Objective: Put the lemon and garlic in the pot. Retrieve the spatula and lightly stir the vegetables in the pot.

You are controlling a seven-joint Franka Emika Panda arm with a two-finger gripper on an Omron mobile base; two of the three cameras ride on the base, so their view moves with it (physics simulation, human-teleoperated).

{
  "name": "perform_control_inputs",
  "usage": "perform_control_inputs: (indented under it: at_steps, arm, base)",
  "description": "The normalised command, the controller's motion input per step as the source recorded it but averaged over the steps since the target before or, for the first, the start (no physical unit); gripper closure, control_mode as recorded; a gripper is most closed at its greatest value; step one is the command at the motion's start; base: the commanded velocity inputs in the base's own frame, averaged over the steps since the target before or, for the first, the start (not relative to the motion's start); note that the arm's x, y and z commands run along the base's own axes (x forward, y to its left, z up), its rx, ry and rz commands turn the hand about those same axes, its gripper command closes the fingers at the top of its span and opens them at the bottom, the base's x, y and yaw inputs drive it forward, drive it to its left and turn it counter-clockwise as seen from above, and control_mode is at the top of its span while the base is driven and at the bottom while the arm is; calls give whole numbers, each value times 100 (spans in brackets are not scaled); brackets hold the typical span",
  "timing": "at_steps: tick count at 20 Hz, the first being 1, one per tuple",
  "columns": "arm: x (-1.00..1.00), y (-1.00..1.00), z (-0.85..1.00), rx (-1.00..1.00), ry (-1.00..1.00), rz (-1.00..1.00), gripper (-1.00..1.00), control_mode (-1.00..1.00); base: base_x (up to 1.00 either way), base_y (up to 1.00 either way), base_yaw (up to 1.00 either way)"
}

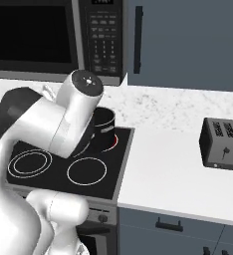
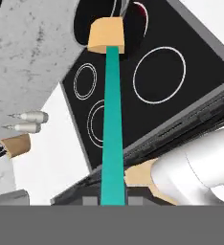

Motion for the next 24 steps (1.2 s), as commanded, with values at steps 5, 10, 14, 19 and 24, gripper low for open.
perform_control_inputs:
  at_steps: [5,10,14,19,24]
  arm:
    - [0,0,-6,70,36,-22,100,-100]
    - [2,-3,-10,74,22,-26,100,-100]
    - [26,1,-10,62,4,-31,100,-100]
    - [53,23,-30,41,3,-38,100,-100]
    - [68,20,-17,29,9,-40,100,-100]
  base:
    - [0,0,0]
    - [0,0,0]
    - [0,0,0]
    - [0,0,0]
    - [0,0,0]
